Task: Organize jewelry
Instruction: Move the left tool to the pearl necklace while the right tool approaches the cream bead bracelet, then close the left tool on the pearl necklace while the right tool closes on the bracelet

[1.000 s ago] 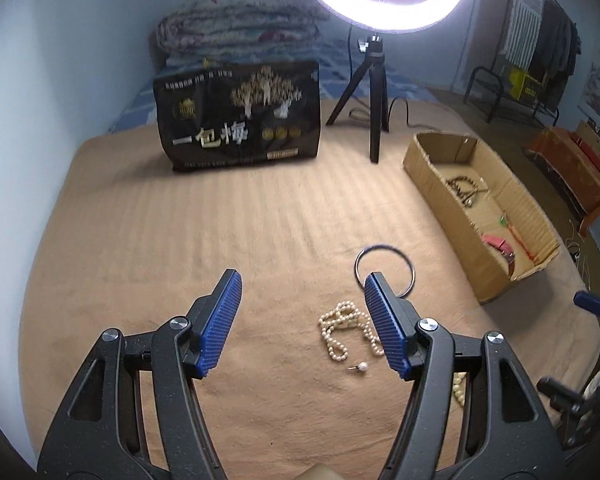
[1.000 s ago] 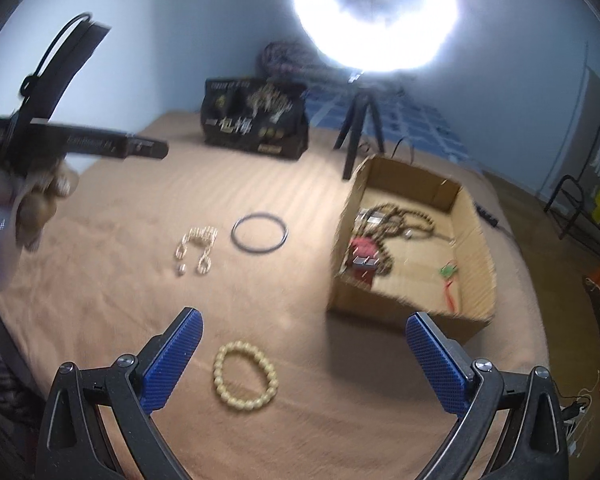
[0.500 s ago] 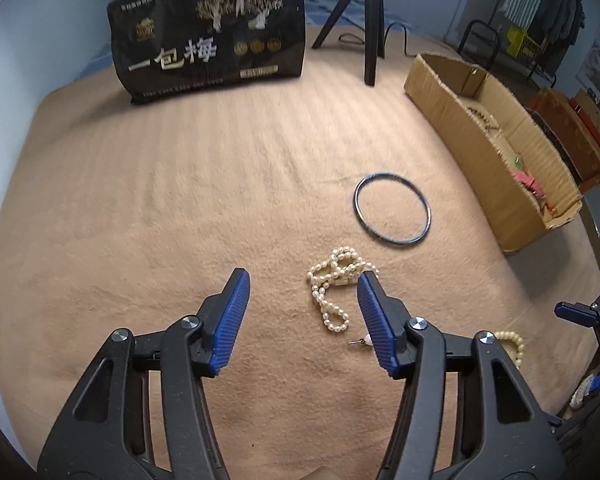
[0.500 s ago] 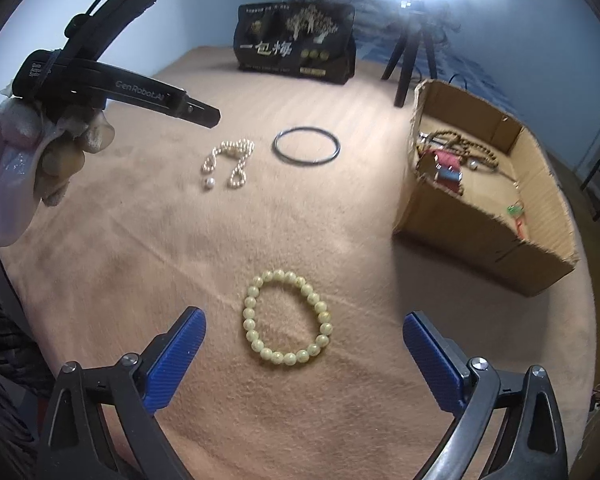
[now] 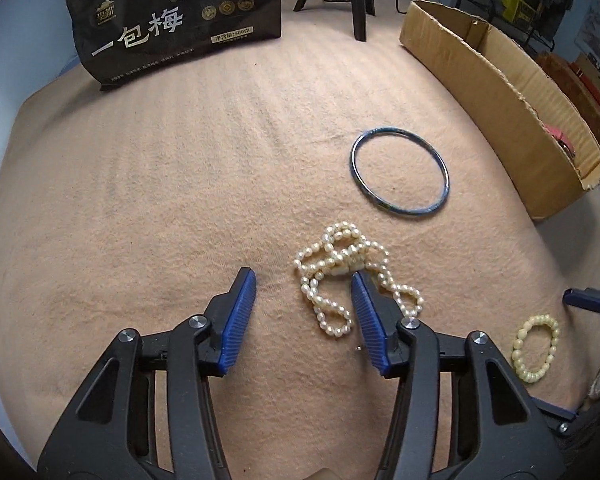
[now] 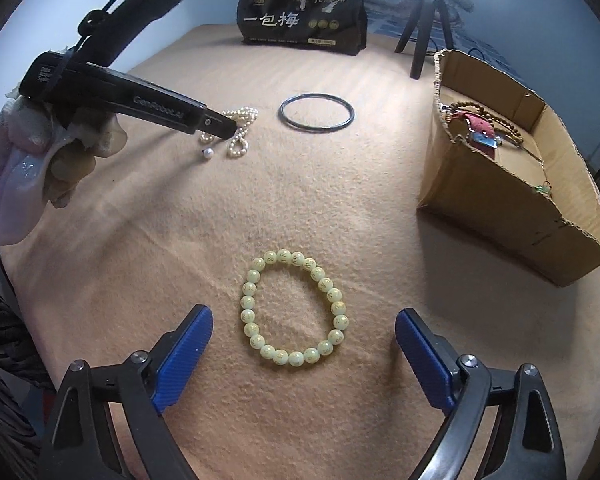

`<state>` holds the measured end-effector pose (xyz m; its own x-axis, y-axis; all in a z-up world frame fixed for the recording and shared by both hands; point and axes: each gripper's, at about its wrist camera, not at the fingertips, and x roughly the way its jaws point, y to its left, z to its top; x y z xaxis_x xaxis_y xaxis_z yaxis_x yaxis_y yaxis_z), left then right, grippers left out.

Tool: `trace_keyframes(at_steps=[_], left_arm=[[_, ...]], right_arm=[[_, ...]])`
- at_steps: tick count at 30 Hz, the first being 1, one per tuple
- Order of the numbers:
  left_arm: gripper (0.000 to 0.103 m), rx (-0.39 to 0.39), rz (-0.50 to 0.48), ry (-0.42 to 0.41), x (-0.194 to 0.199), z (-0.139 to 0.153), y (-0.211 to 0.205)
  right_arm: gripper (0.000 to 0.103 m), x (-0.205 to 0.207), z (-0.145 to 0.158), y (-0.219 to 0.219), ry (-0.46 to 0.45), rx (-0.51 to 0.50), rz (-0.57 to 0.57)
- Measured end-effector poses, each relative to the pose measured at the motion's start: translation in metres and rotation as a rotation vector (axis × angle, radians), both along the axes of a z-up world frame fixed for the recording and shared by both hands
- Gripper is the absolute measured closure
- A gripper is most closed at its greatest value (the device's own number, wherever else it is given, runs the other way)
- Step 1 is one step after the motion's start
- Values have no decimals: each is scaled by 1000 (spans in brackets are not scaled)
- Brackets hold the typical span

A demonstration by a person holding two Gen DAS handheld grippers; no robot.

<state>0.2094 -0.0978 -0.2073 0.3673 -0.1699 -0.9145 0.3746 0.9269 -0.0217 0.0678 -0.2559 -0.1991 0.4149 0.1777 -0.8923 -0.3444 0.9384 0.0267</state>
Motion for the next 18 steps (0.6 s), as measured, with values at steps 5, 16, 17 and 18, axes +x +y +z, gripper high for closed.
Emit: trace_keyframes(at_steps=[5,16,17,18], left_arm=[[55,-8,9,-19,5,-2,-4],[76,-10,12,-41,6,-2,-14],[79,-11,13,-40,6,-2,-14],[82,-13,15,-40,6,-2,-15]], right_arm=[[13,5,-3,2,6,-3,-5],[24,14,-8,5,-6,-25,-20],[26,15,-8,5,-6,-27,-20],[27,15,-8,5,-5,-26,-20]])
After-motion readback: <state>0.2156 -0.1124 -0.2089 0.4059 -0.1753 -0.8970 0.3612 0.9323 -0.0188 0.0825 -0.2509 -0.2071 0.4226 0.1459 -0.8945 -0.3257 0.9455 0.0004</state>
